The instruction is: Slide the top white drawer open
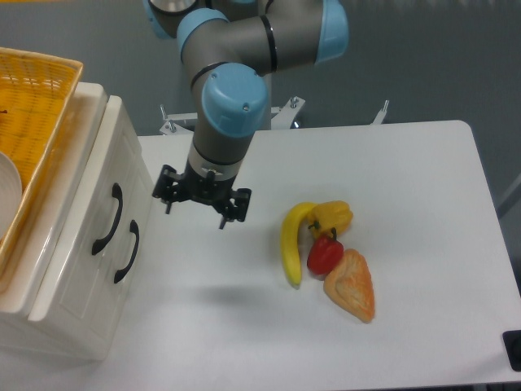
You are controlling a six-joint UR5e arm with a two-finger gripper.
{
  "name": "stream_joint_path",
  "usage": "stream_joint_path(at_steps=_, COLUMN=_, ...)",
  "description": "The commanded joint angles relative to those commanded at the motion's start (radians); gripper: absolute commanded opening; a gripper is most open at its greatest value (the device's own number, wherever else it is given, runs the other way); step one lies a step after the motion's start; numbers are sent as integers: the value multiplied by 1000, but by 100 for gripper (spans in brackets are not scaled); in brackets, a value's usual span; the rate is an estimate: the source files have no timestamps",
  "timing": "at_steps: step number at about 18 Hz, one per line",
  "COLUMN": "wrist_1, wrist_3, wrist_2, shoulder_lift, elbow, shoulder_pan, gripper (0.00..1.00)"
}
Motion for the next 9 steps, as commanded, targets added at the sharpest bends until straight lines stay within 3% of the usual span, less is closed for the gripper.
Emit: stream_joint_path(at_steps=9, wrist_1=3, wrist_3=-23, wrist_2=-21, shoulder_lift=-5, elbow=2, shoulder_pan=-37, gripper=100)
